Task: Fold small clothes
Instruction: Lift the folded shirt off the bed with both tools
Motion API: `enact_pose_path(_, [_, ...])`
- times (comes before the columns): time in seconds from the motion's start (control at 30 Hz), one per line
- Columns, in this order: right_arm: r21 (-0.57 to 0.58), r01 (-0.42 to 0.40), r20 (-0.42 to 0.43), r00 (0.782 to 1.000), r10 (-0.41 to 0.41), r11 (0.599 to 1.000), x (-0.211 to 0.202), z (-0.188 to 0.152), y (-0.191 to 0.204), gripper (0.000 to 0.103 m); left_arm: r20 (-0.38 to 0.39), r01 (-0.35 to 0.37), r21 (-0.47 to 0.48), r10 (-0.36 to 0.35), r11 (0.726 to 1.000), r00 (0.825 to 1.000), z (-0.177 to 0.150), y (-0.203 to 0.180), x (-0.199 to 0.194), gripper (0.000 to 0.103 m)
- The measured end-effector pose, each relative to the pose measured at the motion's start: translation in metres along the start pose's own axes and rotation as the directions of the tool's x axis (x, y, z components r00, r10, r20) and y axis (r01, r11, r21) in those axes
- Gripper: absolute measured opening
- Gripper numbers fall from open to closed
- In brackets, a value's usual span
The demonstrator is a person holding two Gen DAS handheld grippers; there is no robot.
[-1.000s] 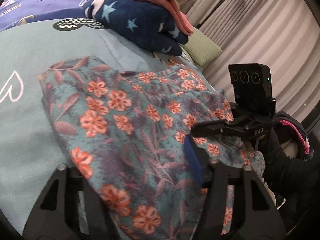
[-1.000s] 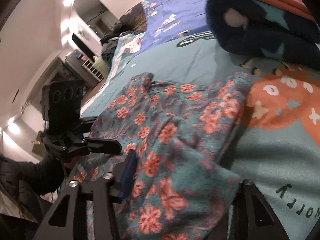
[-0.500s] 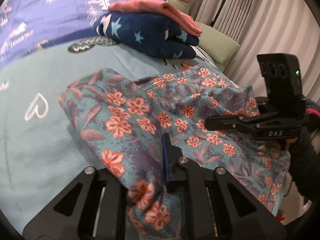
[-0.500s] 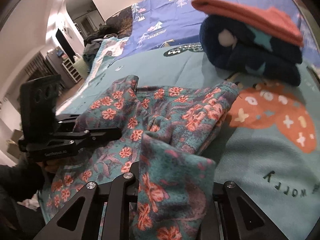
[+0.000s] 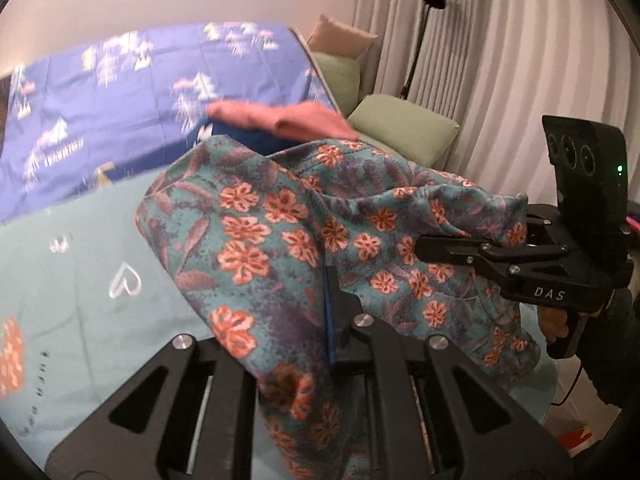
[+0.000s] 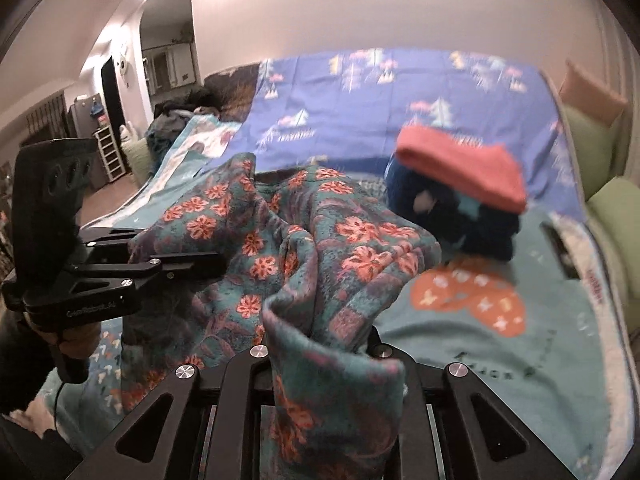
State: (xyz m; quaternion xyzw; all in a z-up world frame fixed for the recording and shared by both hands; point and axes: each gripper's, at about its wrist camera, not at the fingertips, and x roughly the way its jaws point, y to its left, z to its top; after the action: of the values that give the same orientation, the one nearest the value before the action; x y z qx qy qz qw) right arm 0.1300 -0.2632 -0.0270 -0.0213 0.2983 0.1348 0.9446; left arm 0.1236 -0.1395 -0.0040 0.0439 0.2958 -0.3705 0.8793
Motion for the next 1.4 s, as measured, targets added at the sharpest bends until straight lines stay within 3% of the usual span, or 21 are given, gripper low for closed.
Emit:
enact_pose_path(0.37, [-0.015, 0.129, 0.171, 0.977, -0.125, 0.992, -0.077, 0.021, 0.013, 0.016, 0.116, 0.004, 0.111, -0.017, 0.994, 0.993, 0.044, -0.036, -0.042, 0.012])
enact_pose_path(0.67, [-0.009, 0.223, 0.286, 0.935, -0.211, 0.975, -0.108, 0.056, -0.001, 0.016, 0.184, -0.048, 0.211, 0.009, 0.976, 0.983, 0.095, -0.059, -0.046, 0.012])
enact_pose_path(0.87, [0.023, 0.263, 0.335, 0.907, -0.255, 0.965, -0.116, 0.08, -0.019, 0.016, 0.221, -0.092, 0.269, 0.031, 0.959, 0.975, 0.131, -0.075, -0.043, 0.012])
enact_pose_path(1.07, [0.094, 0.227, 0.34, 0.908, -0.246, 0.969, -0.119, 0.129, -0.06, 0.016, 0.233, -0.128, 0.29, 0.06, 0.949, 0.971, 0.178, -0.084, -0.033, 0.012])
enact_pose_path(1.4, [0.145, 0.253, 0.369, 0.883, -0.289, 0.957, -0.105, 0.199, -0.106, 0.016, 0.297, -0.24, 0.291, 0.151, 0.926, 0.943, 0.256, -0.091, -0.012, 0.012])
